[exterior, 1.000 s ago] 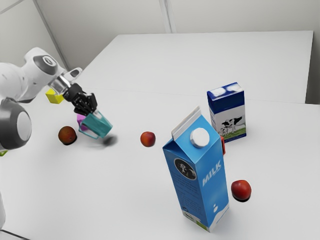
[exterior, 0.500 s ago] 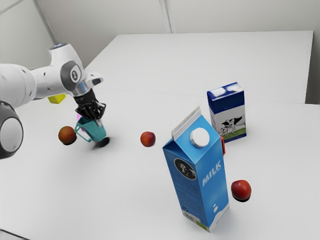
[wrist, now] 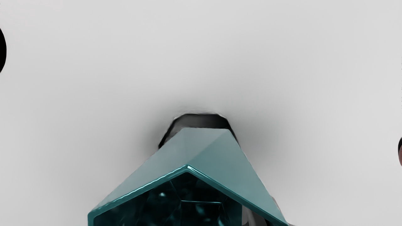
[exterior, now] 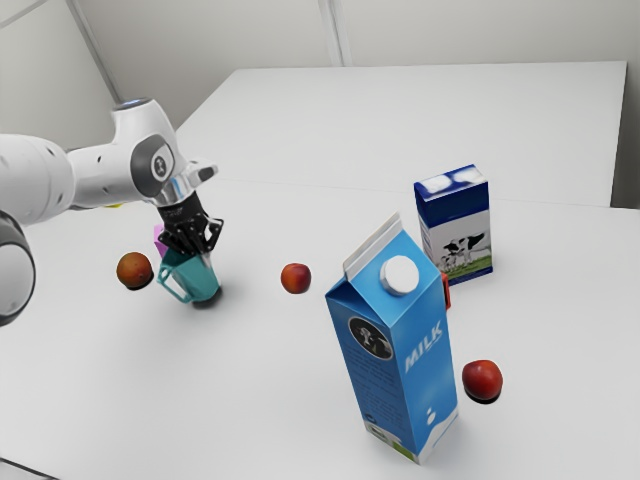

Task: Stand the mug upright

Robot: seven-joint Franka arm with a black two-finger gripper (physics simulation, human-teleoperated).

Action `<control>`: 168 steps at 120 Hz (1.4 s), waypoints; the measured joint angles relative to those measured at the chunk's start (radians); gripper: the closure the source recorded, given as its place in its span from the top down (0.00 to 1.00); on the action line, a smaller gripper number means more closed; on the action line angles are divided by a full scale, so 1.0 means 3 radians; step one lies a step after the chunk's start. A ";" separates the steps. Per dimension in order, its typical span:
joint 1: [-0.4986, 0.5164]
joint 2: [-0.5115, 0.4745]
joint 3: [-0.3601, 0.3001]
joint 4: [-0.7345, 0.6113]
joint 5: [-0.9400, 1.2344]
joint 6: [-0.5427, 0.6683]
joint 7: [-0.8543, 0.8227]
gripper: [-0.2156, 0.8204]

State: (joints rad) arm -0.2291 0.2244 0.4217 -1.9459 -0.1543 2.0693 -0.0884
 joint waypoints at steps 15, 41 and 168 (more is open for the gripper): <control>-0.0081 -0.0089 0.0037 -0.0104 0.0091 -0.0026 -0.0200 0.03; -0.0181 -0.0170 0.0121 -0.0295 0.0179 0.0000 -0.0520 0.03; -0.0282 -0.0170 0.0148 -0.0235 0.0150 0.0124 -0.1158 0.75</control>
State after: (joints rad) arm -0.3136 0.1735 0.4660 -2.0164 -0.1094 2.1065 -0.4357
